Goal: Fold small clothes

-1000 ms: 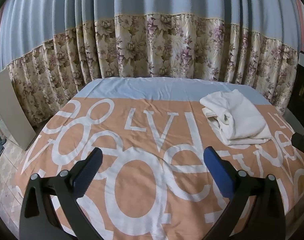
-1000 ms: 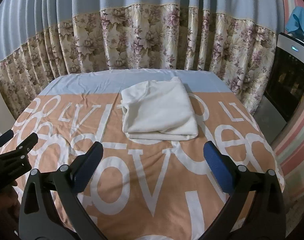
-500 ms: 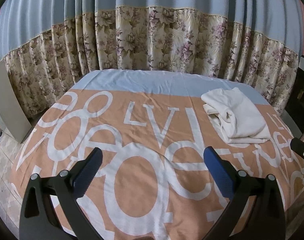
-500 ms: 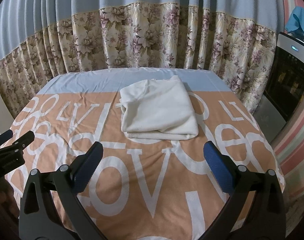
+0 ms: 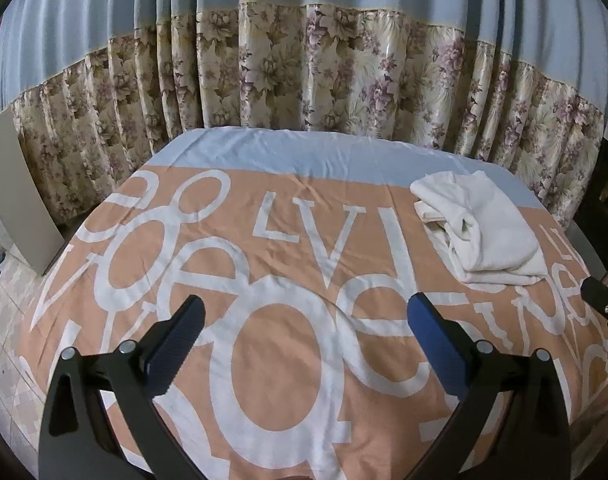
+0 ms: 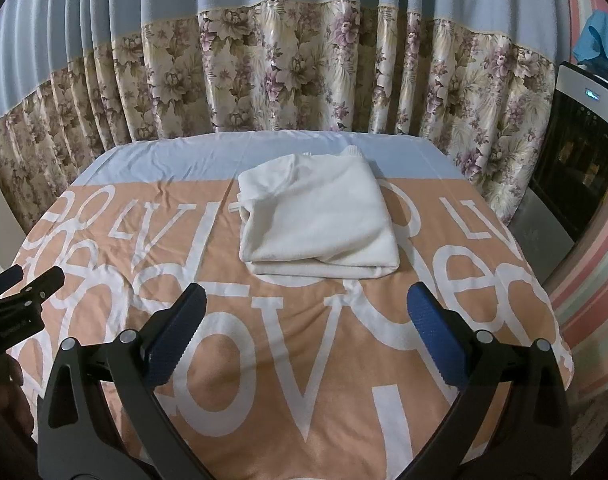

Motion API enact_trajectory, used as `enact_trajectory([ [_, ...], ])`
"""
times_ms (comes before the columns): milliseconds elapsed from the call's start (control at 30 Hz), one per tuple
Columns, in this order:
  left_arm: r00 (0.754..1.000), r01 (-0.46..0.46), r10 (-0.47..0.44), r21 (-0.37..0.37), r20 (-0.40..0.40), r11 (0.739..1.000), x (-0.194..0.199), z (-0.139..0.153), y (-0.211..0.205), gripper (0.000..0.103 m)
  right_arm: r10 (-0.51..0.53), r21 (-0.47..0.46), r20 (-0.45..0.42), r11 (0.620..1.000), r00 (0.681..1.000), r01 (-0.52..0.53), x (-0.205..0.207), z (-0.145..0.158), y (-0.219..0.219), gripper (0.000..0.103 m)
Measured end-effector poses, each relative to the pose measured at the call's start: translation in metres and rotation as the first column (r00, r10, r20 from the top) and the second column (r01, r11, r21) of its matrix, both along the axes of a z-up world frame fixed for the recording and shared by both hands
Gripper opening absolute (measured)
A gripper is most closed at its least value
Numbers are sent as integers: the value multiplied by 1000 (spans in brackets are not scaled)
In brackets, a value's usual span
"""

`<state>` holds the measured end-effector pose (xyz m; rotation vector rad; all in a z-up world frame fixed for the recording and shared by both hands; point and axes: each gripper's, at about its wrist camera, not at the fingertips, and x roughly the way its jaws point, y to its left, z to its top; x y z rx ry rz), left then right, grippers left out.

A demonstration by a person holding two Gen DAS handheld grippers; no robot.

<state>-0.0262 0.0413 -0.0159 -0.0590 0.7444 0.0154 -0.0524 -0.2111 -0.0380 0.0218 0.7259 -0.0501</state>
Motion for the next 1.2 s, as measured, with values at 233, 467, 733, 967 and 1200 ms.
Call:
enact_trajectory([
  [233, 1000, -7, 7, 7, 5, 1000, 0, 1, -3, 101, 15, 22, -12, 1000, 1000, -15, 5, -6, 1, 100],
  [467, 1000, 11, -11, 18, 3, 1000, 2, 2, -7, 101, 13, 24, -9, 1000, 1000, -13, 4, -7, 1, 100],
  [733, 1000, 1, -1, 29, -6, 1000, 4, 1, -9, 101, 18, 28, -13, 999, 1000, -17, 5, -7, 1, 100],
  [967, 1000, -2, 2, 24, -6, 1000, 7, 0, -8, 102, 18, 27, -11, 999, 1000, -18, 6, -7, 2, 100],
  [1200, 1000, -4, 4, 28, 1, 1000, 8, 0, -8, 101, 17, 27, -12, 999, 1000, -16, 6, -7, 2, 100],
])
